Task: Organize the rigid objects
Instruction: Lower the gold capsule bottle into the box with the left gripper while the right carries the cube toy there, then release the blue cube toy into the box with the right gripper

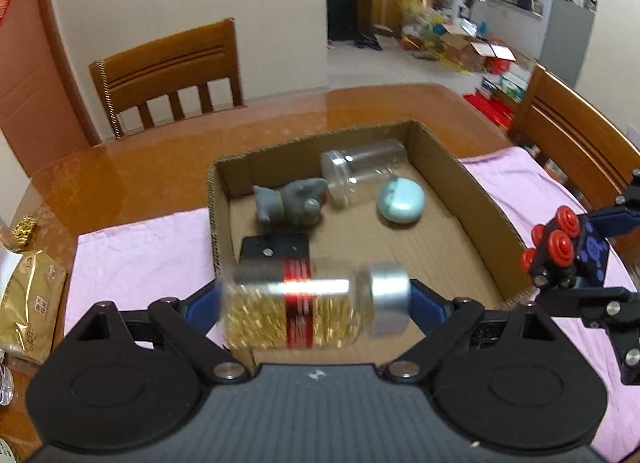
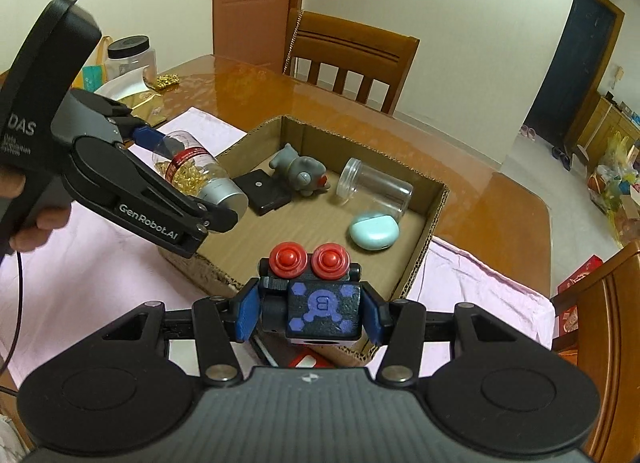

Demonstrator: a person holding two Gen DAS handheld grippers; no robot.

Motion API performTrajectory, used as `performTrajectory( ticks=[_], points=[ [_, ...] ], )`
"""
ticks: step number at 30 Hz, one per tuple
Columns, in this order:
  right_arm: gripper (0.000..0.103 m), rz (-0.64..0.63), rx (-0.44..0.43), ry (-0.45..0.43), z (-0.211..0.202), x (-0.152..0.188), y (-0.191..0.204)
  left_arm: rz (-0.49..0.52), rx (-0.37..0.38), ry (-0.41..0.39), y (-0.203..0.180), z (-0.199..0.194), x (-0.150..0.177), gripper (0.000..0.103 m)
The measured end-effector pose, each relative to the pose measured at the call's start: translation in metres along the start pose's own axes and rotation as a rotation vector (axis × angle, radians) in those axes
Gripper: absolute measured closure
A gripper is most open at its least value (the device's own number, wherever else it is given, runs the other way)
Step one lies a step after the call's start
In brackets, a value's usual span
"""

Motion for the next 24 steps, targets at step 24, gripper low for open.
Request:
performTrajectory(
  ticks=[24],
  points=[
    [0.047,0.015,-0.002,0.026,0.042,-0.039,-0.011,-0.257,-0.095,0.086,0.049,-0.040,0.093,0.004]
  ],
)
Point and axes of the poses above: each gripper's, at about its wrist camera, not at the fingertips, and z roughly the way its jaws point, y to its left, x to its underside, the point moved 3 cm from there along z, roughly the way its jaws point, and after that the axes turned 9 degrees about y, right-handed, at the moved point
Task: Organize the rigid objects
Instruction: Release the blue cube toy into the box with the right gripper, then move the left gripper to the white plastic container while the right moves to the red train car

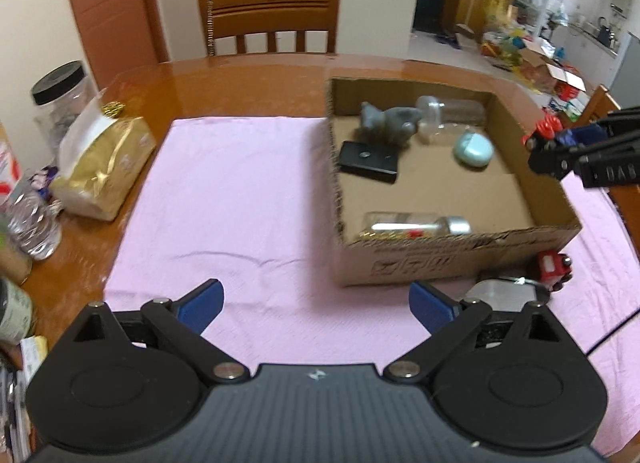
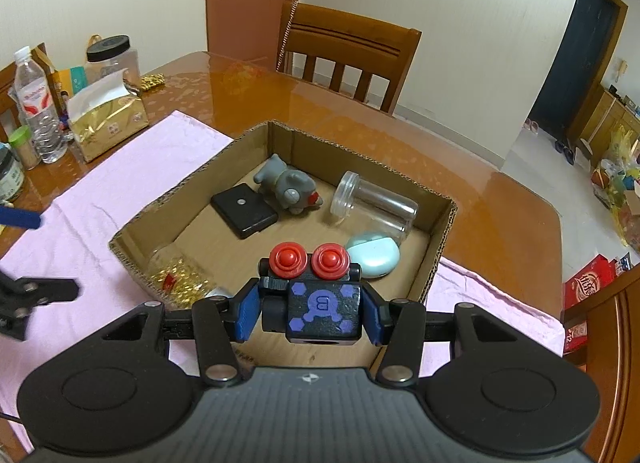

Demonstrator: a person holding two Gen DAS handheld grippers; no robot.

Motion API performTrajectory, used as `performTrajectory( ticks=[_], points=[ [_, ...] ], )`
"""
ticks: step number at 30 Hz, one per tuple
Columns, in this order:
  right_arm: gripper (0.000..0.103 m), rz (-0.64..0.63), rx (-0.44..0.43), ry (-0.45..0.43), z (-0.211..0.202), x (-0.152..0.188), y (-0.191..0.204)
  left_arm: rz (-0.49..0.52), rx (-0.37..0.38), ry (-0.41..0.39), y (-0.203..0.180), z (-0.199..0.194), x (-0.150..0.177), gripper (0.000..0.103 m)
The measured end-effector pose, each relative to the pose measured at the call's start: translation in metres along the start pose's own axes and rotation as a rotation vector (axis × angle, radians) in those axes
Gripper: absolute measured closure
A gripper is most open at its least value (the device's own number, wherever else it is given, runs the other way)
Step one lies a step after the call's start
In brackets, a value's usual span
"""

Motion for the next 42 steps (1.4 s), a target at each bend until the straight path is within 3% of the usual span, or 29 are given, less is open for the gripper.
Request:
performTrajectory(
  ticks=[4,6,7,8,16,27,39,42],
  points=[
    [0.044,0.028,0.012,0.008,0.011,-0.009,-0.007,-0.026,-0.027,-0.020,0.011,-0.007,0.007,0.004],
    [0.022,0.048,0.022,0.009,0.014,-0.013,-0.011,-0.038,-0.030,-0.020,0.014,-0.009,0.009,0.004],
    [0.006,0.060,0.031,0.002,0.013,-0.014,-0.012,-0.041,-0.032,-0.021,0.015,-0.009,0.010,0.004],
    [0.000,0.069,0.037,-0.014,0.011,-0.014,-0.012,-0.043,-0.035,-0.019,0.016,-0.009,0.011,0.004],
    [0.000,0.083,0.040,-0.021,-0.001,0.002,-0.004,-0.033,-0.030,-0.006,0.011,-0.005,0.012,0.004],
    [0.000,0.150,0.040,0.007,-0.004,0.052,0.017,-0.001,-0.018,0.013,-0.002,-0.002,0.021,0.004],
    [0.000,0.237,0.178,0.157,0.024,0.124,0.029,0.018,-0.008,0.038,-0.006,0.003,0.032,0.004],
    [0.000,0.262,0.160,0.190,0.034,0.134,0.031,0.022,-0.001,0.043,-0.007,0.003,0.033,0.004]
  ],
)
Point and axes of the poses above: each gripper's, at about its wrist camera, not at the fingertips, and z roughly the way its jaws point, y to its left, x to its underside, the point moved 3 cm from there along z, roughly the way its jaws point, and after that the axes turned 9 degrees about y, right-handed, at the moved point
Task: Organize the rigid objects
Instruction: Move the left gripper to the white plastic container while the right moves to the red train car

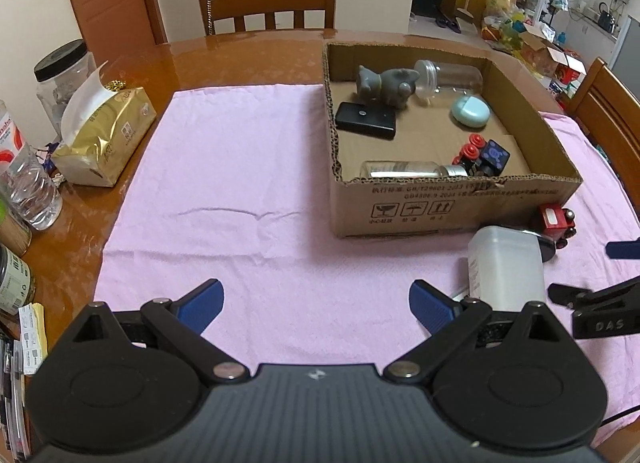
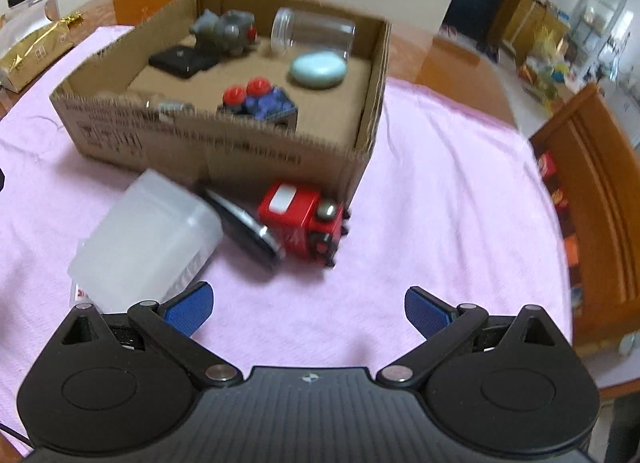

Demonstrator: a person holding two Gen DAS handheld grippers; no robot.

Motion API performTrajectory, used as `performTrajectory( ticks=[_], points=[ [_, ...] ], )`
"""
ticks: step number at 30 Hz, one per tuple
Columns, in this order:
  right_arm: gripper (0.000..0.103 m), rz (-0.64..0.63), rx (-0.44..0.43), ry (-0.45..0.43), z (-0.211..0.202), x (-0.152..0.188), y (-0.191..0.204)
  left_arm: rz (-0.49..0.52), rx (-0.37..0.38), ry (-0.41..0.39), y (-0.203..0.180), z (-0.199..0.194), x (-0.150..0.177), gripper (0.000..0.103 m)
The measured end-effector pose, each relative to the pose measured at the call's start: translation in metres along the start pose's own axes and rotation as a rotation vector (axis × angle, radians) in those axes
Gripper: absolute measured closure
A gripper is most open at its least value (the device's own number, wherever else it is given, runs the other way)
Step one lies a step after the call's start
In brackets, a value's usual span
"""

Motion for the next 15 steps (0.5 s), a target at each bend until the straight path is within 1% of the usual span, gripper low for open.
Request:
performTrajectory(
  ticks=[3,11,15],
  points=[
    [0.000,0.004,-0.029,0.000,0.002,0.000,0.009,0.010,-0.004,0.002,-0.001,0.000,0.001,0.004],
    [0.000,-0.040,-0.103,-0.026,0.000,-0.011,0.043,0.009,-0.010,0.008,0.004,0.000,0.002,0.004],
    [0.000,-0.051,-0.165,-0.026,0.006,-0.012,0.057,0.007,-0.011,0.006,0.007,-0.001,0.000,0.004]
  ],
)
Point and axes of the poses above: each gripper's, at about its wrist camera, not at the fingertips, and z roughly the way its jaws point, y to its left, x to its underside, the point moved 3 cm from there along z, roughly the way its jaws point, and after that the axes turned 9 degrees about y, right-handed, at the moved point
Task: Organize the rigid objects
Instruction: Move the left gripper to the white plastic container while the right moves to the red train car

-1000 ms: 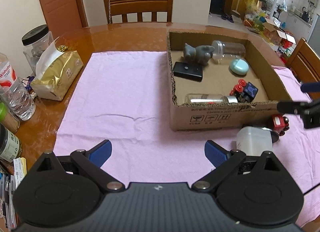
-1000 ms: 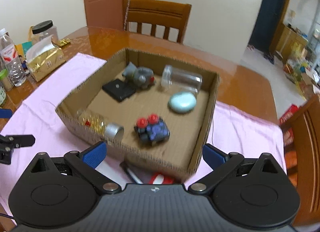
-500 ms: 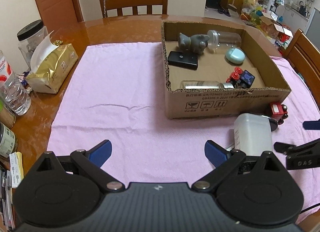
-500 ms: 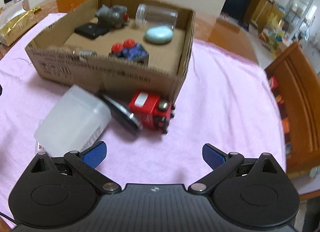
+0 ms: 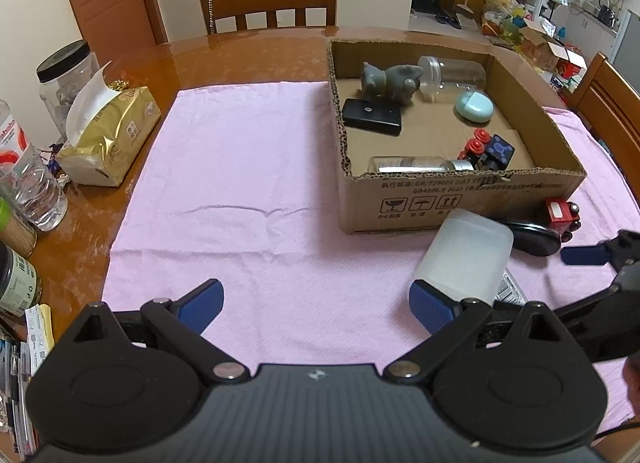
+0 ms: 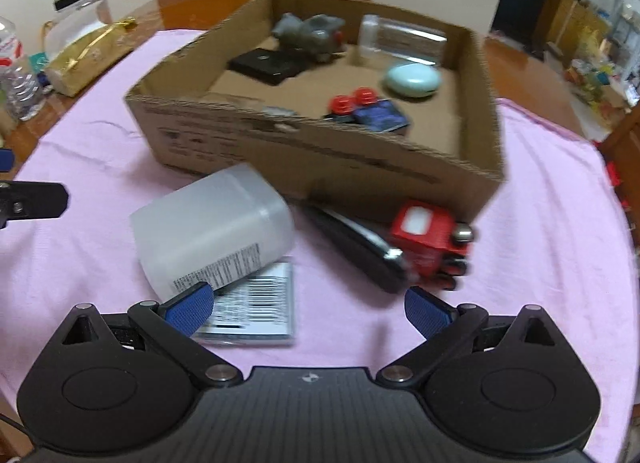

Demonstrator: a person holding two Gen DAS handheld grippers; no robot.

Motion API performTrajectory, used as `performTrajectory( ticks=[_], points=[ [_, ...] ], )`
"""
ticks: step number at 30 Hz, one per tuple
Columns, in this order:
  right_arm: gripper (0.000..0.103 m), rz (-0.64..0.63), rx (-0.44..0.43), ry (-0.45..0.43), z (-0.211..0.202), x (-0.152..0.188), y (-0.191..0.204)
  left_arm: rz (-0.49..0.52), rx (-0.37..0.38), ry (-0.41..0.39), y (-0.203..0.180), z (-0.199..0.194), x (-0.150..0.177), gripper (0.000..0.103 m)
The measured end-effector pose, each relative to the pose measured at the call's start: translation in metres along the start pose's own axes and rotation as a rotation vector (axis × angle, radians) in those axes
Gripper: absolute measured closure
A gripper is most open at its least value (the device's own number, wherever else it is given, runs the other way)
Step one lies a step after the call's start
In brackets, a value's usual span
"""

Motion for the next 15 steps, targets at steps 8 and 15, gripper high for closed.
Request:
performTrajectory(
  ticks=[8,15],
  points=[
    [0.000,0.005,0.013,0.002,0.003,0.009,0.000,0.027,0.018,-0.001,-0.003,0.002,-0.006,0.004],
    [0.000,0.137,0.075,-0.082,-0.023,0.001,-0.048,0.072,0.054,-0.016,-0.018,0.006,-0.019,0.004]
  ],
)
Point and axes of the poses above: each gripper's, at about its wrist camera, not at the fingertips, and z roughly the way its jaws point, y to its left, x to its underside, the point moved 3 cm from there along z, roughly the way its jaws point, and after that the axes turned 9 degrees about y, right-handed, at the moved point
